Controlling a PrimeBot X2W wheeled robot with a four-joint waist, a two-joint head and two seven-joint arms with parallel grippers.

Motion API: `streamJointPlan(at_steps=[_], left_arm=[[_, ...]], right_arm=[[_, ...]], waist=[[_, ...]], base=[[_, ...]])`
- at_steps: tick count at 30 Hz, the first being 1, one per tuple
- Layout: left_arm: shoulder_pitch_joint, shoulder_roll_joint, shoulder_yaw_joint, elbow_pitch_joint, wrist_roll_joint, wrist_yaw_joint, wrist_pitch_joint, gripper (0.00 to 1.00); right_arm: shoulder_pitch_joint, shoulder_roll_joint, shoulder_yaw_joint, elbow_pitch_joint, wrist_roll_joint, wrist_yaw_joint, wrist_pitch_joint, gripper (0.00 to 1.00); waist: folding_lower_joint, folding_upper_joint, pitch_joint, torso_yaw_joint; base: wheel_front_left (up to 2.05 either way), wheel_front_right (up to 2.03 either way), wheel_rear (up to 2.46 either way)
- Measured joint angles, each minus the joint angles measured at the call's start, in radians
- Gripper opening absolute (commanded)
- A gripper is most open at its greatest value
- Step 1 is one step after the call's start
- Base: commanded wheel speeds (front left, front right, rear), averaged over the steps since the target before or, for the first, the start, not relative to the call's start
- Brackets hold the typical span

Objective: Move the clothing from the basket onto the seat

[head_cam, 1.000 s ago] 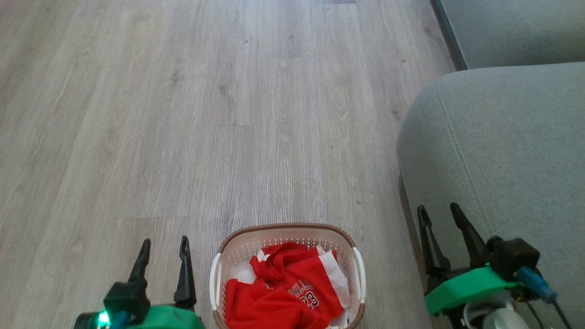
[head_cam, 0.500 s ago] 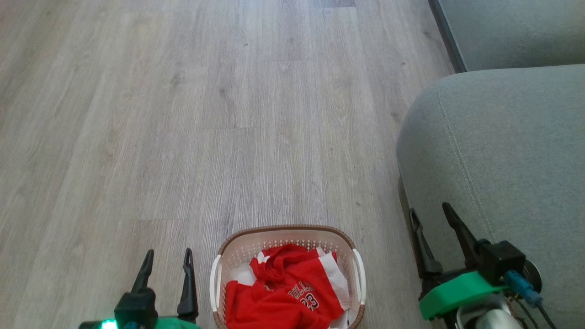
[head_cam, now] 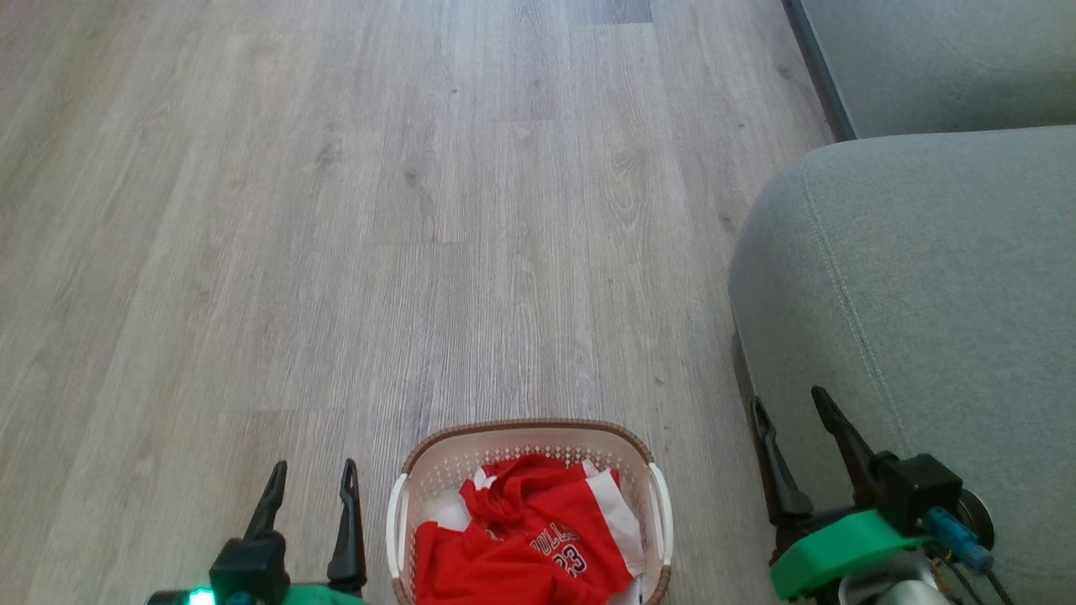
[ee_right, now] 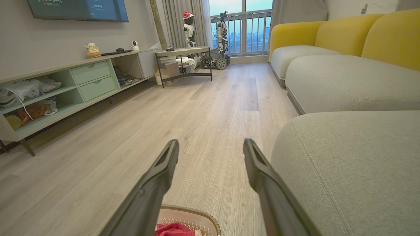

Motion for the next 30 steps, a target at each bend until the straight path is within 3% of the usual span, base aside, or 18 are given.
streamJointPlan(at_steps=[23, 30], left_arm=[[0.014, -0.001, -0.003, 0.0, -0.01, -0.001, 0.0, 1.0], [-0.01, -0.001, -0.035, 0.025, -0.002, -0.035, 0.0, 1.0]], right_arm=[[0.0, 0.0, 0.001, 0.006, 0.0, 0.0, 0.0, 1.0], [-0.001, 0.0, -0.019, 0.005, -0.001, 0.0, 0.0, 1.0]], waist=[[0.0, 0.0, 0.012, 0.001], [0.0, 0.0, 0.05, 0.003]], base=[[0.0, 0.0, 0.0], [0.0, 0.0, 0.0]])
